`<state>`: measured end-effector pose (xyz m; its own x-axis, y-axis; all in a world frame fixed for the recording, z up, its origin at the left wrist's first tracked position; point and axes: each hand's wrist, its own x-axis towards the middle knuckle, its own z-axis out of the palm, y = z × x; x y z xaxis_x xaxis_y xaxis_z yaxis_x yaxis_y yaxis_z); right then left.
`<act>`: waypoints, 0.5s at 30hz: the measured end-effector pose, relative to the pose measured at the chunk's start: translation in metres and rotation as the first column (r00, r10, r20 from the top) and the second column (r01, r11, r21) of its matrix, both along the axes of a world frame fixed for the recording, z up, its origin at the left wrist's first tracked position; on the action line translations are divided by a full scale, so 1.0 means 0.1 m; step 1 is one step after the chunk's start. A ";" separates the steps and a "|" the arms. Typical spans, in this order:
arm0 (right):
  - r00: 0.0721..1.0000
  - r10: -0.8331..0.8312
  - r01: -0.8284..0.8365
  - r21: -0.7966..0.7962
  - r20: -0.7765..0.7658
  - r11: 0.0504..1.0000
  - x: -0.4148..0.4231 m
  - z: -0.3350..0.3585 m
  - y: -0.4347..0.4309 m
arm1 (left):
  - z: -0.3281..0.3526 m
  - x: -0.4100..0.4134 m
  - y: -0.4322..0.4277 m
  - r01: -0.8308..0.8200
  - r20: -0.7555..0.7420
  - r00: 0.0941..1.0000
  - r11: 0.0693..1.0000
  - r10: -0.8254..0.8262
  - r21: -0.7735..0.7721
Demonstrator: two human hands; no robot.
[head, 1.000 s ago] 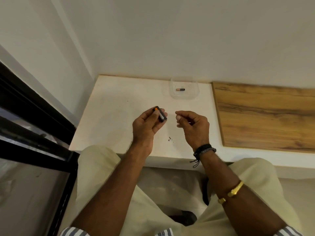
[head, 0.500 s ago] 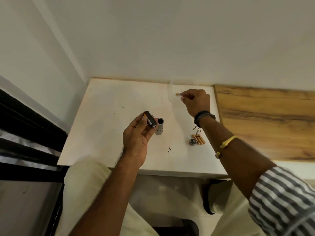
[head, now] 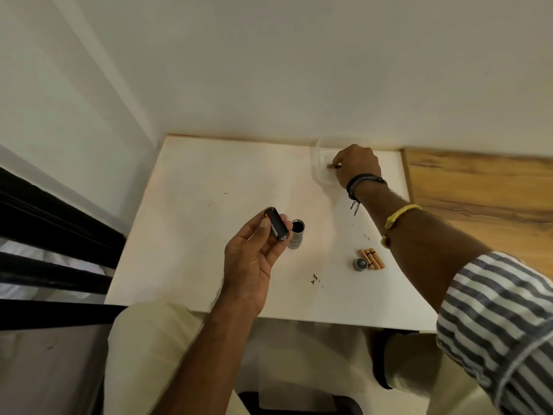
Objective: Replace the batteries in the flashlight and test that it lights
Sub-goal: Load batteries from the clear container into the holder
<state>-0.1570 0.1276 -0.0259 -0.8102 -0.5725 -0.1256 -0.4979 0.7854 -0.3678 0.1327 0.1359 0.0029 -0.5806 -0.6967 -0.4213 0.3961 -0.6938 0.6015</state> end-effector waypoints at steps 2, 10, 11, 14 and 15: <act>1.000 -0.009 0.009 -0.007 -0.001 1.000 -0.01 -0.03 0.00 | 0.00 -0.01 0.01 0.013 -0.012 1.000 1.000 -0.013 0.006; 0.999 -0.053 0.053 -0.243 0.005 0.969 0.15 0.16 0.16 | 0.03 0.04 0.06 0.115 -0.091 0.989 0.993 -0.114 0.006; 0.999 -0.050 0.053 -0.299 0.018 0.953 0.22 0.23 0.22 | 0.04 0.04 0.07 0.127 -0.085 0.988 0.992 -0.127 0.002; 0.990 -0.050 0.105 -0.466 0.129 0.878 0.52 0.43 0.47 | 0.07 0.03 0.12 0.173 -0.032 0.984 0.984 -0.174 -0.041; 0.979 -0.041 0.139 -0.505 0.200 0.852 0.65 0.49 0.58 | 0.08 0.04 0.15 0.190 -0.022 0.981 0.980 -0.192 -0.056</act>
<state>-0.0925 0.1854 0.0229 -0.8539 -0.5200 0.0219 -0.3234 0.4971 -0.8052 0.1367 0.1509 0.0108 -0.7160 -0.5931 -0.3682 0.2764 -0.7252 0.6306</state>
